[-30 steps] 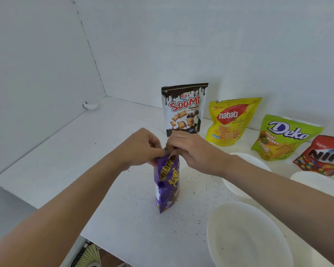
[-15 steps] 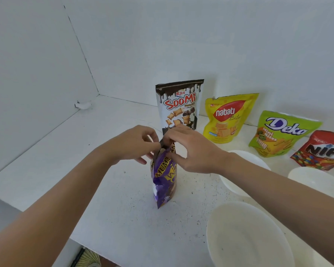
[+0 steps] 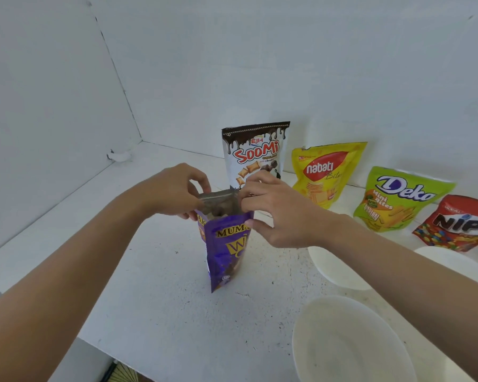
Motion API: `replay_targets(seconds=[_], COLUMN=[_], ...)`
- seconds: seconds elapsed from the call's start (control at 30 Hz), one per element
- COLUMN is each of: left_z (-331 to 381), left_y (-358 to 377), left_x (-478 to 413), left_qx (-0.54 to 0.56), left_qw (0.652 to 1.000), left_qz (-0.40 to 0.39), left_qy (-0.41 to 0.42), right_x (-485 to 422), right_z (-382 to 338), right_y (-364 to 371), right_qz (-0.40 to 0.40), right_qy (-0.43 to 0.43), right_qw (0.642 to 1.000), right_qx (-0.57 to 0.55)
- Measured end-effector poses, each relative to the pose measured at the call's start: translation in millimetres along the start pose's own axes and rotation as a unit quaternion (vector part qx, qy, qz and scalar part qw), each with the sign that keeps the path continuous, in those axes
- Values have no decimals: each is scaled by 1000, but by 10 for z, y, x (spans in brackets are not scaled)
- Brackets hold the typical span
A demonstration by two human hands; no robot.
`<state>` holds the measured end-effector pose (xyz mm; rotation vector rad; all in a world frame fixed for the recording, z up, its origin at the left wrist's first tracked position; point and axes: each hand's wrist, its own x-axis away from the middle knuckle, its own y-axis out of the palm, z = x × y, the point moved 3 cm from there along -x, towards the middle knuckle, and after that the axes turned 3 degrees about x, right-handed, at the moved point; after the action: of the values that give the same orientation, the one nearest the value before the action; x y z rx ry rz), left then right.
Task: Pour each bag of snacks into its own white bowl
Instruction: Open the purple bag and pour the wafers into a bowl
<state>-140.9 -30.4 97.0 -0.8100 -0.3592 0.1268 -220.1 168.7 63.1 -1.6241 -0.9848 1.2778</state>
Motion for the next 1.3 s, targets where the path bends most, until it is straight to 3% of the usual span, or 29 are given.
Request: replay_targets(seconds=[0.17, 0.4, 0.57, 0.7, 0.83, 1.0, 1.13, 1.3], left_z=[-33, -140, -170, -244, -337, -305, -306, -541], left_y=[158, 170, 180, 275, 417, 294, 363, 573], left_x=[-27, -44, -59, -45, -42, -86, -54, 206], left_qx=[51, 116, 143, 230, 253, 201, 208, 358], left_qw=[999, 991, 988, 972, 964, 965, 967, 923], left_qz=[-5, 67, 56, 41, 87, 169, 134, 115], left_qy=[-8, -5, -18, -3, 6, 28, 55, 79], right_x=[5, 119, 136, 114, 64, 12, -63, -83], right_z=[-42, -49, -75, -120, -202, -273, -321, -395], right_y=[96, 195, 206, 185, 171, 146, 127, 216], right_qz=[14, 54, 70, 92, 95, 89, 88, 91], right_qy=[70, 52, 78, 84, 75, 58, 33, -4], right_qw=[997, 997, 994, 992, 993, 994, 995, 996], right_qx=[37, 2, 9, -6, -18, -37, -25, -5])
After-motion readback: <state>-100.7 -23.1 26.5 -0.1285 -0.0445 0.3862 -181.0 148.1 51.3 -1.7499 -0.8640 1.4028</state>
